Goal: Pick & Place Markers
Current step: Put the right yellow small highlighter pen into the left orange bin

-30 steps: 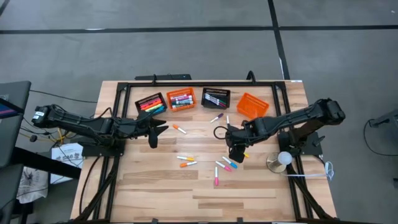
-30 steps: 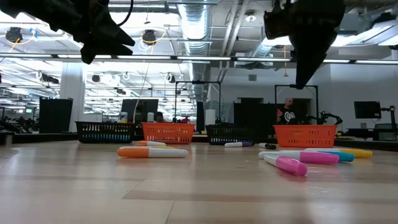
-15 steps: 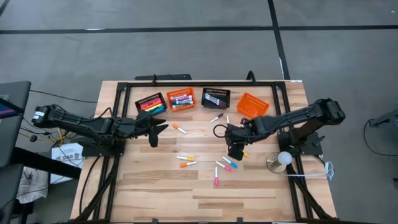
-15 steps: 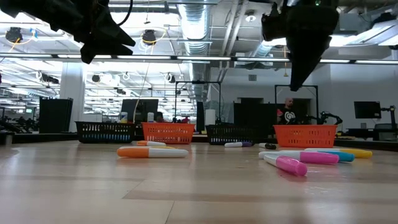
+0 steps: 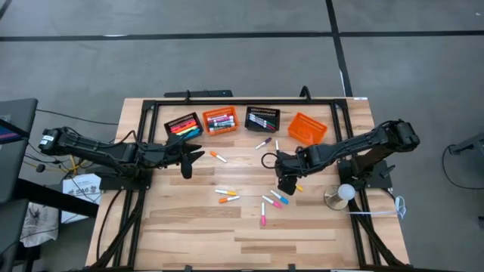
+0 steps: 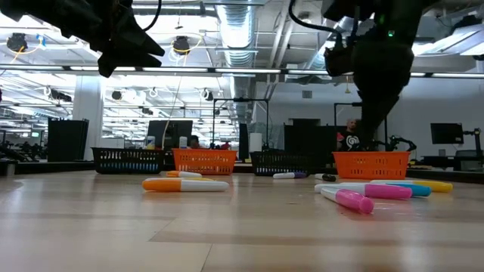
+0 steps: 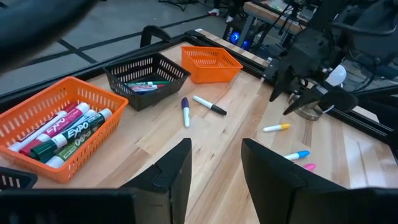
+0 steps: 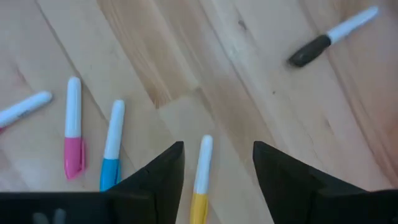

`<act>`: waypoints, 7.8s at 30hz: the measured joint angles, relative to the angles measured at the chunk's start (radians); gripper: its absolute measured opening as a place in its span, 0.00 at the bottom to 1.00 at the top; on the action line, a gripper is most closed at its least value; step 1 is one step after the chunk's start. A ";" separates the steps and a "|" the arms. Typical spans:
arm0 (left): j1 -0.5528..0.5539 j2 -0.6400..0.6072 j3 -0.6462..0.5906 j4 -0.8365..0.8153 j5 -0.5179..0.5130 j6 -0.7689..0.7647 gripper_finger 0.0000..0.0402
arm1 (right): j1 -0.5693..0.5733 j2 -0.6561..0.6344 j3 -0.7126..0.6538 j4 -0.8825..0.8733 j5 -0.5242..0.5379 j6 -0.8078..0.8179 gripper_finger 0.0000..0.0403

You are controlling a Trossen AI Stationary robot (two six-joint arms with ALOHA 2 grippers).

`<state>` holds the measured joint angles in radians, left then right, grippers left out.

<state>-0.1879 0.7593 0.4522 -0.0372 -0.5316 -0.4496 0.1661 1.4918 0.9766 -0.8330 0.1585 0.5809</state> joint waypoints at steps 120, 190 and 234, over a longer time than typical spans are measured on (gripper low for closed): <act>0.000 0.000 0.000 0.002 -0.078 0.113 0.34 | -0.358 -0.198 0.002 -0.061 -0.579 -0.226 0.10; 0.000 0.000 0.000 0.047 -0.078 0.139 0.34 | -0.892 -0.143 0.002 -0.147 -0.050 -0.479 0.10; 0.000 0.000 0.000 0.064 -0.078 0.139 0.34 | -0.875 -0.143 -0.188 0.013 -0.035 -0.476 0.12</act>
<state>-0.1881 0.7589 0.4519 0.0269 -0.6098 -0.3107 -0.7094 1.3483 0.7887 -0.8200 0.1230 0.1051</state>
